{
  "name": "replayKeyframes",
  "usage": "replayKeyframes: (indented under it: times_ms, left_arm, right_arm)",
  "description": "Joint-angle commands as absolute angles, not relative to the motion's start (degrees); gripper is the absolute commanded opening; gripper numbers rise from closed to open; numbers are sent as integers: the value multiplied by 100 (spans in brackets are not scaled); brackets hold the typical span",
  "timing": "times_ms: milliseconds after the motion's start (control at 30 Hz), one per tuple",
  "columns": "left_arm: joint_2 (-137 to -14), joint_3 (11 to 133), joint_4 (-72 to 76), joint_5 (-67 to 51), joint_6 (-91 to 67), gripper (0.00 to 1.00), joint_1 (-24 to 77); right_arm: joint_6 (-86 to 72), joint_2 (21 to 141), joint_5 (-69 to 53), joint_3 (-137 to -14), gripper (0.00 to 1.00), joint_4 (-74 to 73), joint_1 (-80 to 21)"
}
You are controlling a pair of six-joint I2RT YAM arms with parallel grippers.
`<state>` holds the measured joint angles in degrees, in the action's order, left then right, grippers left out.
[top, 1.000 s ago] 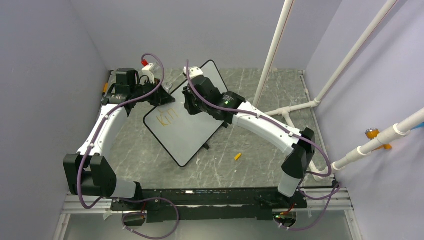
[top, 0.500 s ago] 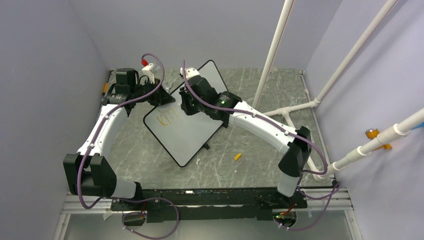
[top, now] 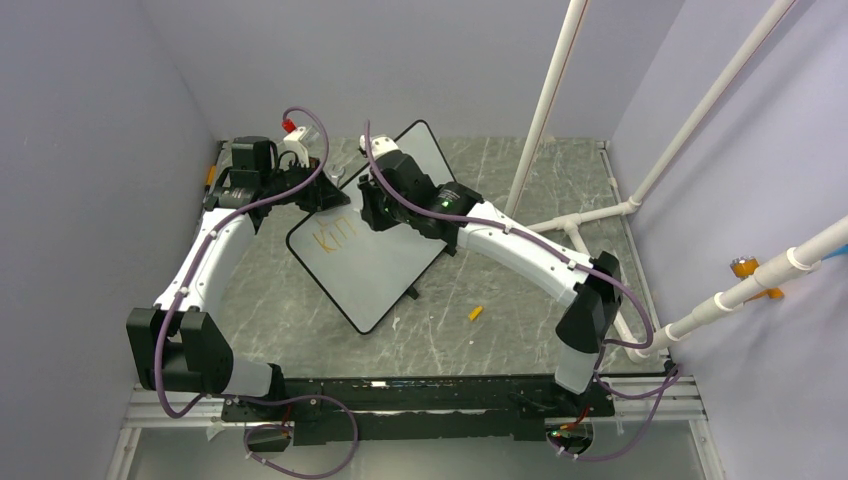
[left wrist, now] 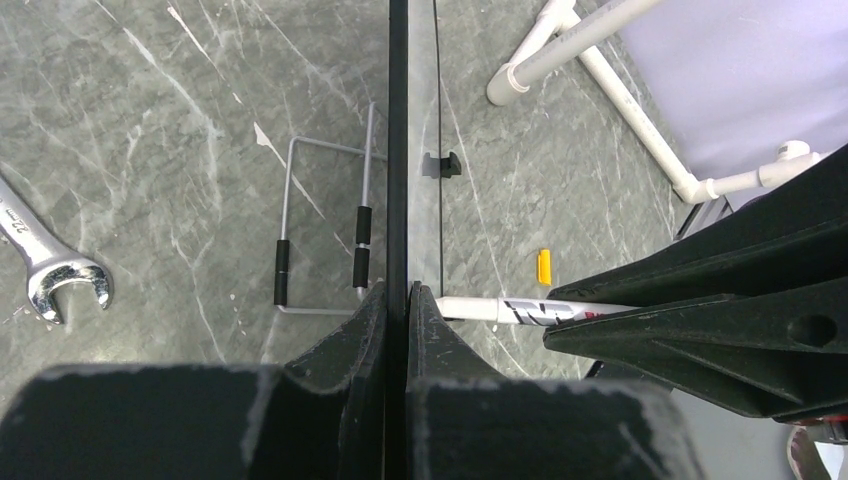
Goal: Write a sentence on the whiteboard
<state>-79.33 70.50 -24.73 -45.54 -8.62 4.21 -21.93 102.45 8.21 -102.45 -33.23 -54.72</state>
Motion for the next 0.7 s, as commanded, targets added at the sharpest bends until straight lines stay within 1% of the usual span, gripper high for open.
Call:
replayKeyframes:
  times_ms: [0,667]
  left_arm:
    - [-7678,7100,-2208,-4620,-510,0,466]
    - [-7691,7121,-2224,-4601,-501,0,466]
  right_arm:
    - [-2190,10222,570,-10194,0,-3041,-5502]
    - [-2286,9988,607,-9650,0,-3083,-5596]
